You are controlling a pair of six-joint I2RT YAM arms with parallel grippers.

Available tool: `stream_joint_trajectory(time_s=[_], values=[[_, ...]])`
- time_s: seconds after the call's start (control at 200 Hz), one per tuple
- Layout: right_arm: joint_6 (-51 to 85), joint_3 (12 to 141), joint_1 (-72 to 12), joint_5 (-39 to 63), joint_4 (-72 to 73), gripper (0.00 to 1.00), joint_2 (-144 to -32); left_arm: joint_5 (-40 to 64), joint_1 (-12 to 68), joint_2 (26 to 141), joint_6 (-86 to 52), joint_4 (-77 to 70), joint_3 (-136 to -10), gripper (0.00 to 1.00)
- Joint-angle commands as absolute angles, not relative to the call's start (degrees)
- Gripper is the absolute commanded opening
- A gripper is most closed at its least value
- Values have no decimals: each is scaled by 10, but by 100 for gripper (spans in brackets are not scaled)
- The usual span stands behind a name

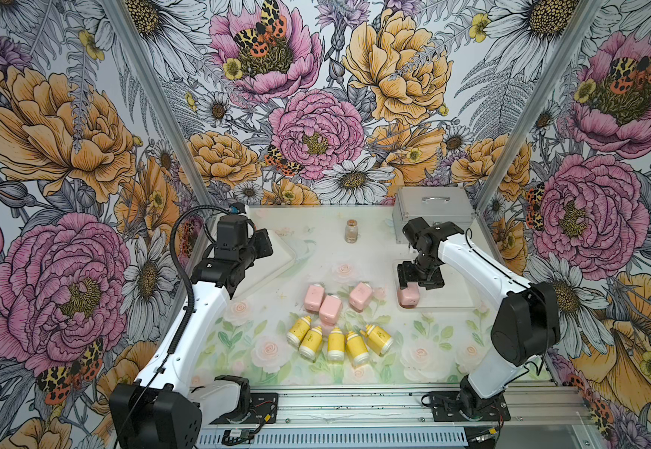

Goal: Place the pencil sharpeners by color into the storage box
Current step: Place the pencil sharpener in the storage box, then pick up the pencil sharpener from the center of the board.

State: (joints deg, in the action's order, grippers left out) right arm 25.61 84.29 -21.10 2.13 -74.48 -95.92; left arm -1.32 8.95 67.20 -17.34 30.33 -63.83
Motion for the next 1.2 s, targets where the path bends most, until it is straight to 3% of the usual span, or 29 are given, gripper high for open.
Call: stream_joint_trajectory(time_s=[0.0,0.625,1.191], values=[[293,887,-243,8,-781,82,-933,-26,94,668,-158,313,-648,0],[449,968,-392,-5,-785,86,-984,-35,84,649,-160,313,-646,0],[507,963,-402,39,-708,94,-1076,-28,84,656,-161,313,-648,0]])
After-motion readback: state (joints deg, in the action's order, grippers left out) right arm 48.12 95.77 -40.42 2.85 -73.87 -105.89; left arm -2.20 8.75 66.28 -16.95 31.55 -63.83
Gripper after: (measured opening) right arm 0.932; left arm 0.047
